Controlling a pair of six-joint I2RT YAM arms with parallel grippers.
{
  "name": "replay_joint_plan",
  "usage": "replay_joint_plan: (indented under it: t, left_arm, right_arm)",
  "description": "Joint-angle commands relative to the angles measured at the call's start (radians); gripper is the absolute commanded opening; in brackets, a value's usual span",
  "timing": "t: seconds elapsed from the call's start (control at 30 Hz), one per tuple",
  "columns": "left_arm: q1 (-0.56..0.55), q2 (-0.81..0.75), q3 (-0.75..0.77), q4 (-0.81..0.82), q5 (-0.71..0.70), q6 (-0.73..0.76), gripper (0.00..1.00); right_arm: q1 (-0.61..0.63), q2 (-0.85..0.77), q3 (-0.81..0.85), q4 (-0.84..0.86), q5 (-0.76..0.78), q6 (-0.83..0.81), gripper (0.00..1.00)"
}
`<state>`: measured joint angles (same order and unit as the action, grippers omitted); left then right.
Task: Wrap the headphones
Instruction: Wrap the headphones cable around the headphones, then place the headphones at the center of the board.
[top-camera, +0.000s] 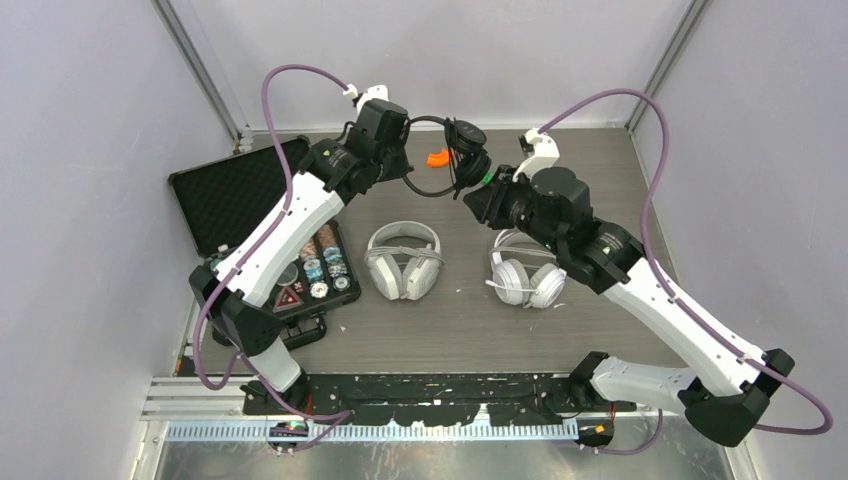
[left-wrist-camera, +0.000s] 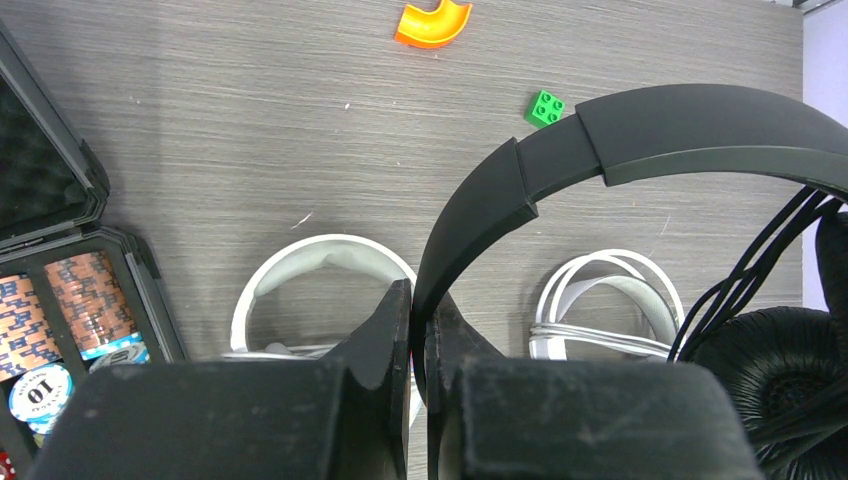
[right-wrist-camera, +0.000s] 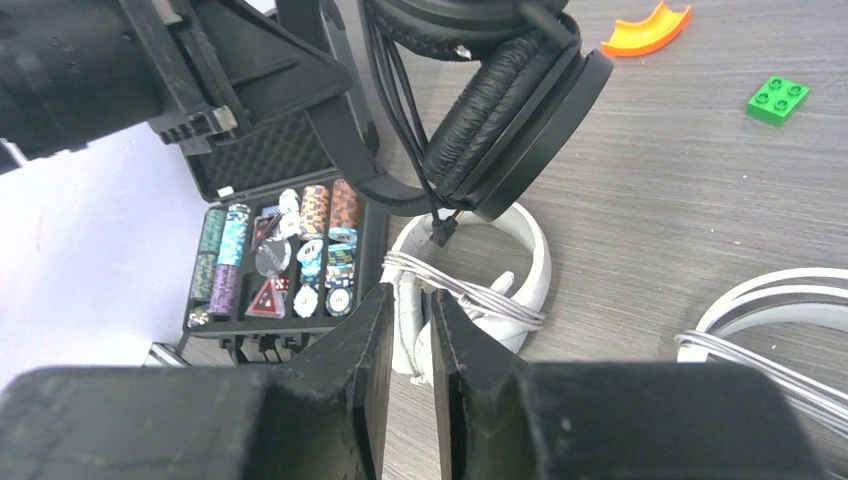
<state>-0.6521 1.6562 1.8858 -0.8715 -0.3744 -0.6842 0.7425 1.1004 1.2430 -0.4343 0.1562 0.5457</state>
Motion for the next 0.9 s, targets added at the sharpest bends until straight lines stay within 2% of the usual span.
replay_joint_plan:
  t: [0.0,0.33,0.87]
  left_arm:
    - [0.007,-0.049,0.01,0.066,-0.011,-0.034,0.0]
    - [0.008,-0.035,0.019,0.058,-0.015,-0.034,0.0]
    - [0.007,-0.014,0.039,0.05,0.008,-0.059,0.0]
  right_arm:
    - [0.006,-0.032,0.016,0.06,0.028,-0.002,0.27]
    - [0.005,0.069,0.099,0.065,0.056,0.004,0.27]
    - [0.021,0.127,0.059,0.09,0.113,0.04,0.22]
